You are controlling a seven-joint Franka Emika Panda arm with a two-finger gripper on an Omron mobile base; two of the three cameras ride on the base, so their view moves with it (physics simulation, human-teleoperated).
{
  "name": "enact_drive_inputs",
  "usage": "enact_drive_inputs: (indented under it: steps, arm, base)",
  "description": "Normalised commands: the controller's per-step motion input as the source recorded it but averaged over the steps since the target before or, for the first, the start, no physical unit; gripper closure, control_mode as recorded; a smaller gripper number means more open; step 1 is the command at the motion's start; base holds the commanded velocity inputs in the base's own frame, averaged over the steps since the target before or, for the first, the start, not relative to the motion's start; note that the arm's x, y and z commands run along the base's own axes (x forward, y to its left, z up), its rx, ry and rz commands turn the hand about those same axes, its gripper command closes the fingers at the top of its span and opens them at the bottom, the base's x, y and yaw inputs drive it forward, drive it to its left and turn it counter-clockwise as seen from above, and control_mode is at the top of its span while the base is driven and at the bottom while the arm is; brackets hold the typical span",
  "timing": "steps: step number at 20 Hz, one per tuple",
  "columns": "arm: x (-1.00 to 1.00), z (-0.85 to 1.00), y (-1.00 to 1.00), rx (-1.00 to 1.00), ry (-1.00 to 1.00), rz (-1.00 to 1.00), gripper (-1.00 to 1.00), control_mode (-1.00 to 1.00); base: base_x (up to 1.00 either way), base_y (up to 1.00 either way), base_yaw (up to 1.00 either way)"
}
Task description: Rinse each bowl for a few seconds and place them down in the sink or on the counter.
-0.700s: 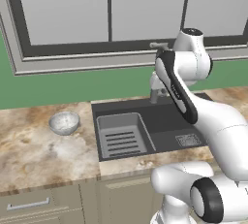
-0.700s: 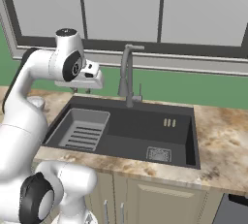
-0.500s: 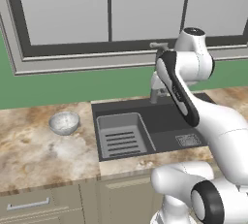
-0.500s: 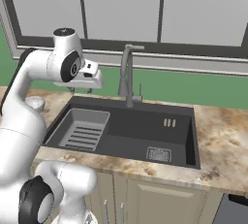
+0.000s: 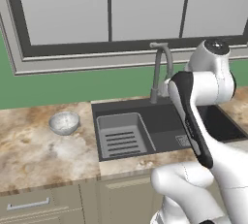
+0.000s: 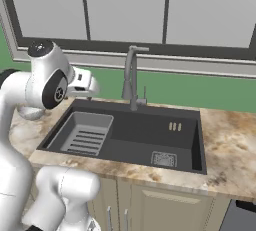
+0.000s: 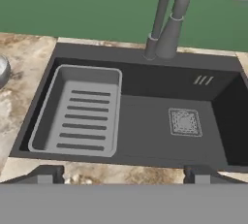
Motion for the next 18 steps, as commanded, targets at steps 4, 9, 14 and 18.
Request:
enact_drive_inputs:
  steps: [4, 9, 14, 18]
  arm:
    - [-0.52, 0.29, -0.30, 0.00, -0.15, 0.00, -1.00, -1.00]
    - [-0.40, 0.25, -0.40, 0.01, -0.09, -0.01, -1.00, -1.00]
    - [-0.22, 0.15, -0.42, 0.02, -0.05, -0.01, -1.00, -1.00]
    - [-0.02, 0.04, -0.39, 0.00, -0.05, 0.00, -1.00, -1.00]
  base:
    - [0.00, 0.00, 0.00]
    - [0.00, 0.00, 0.00]
    - [0.00, 0.00, 0.00]
    - [0.00, 0.00, 0.00]
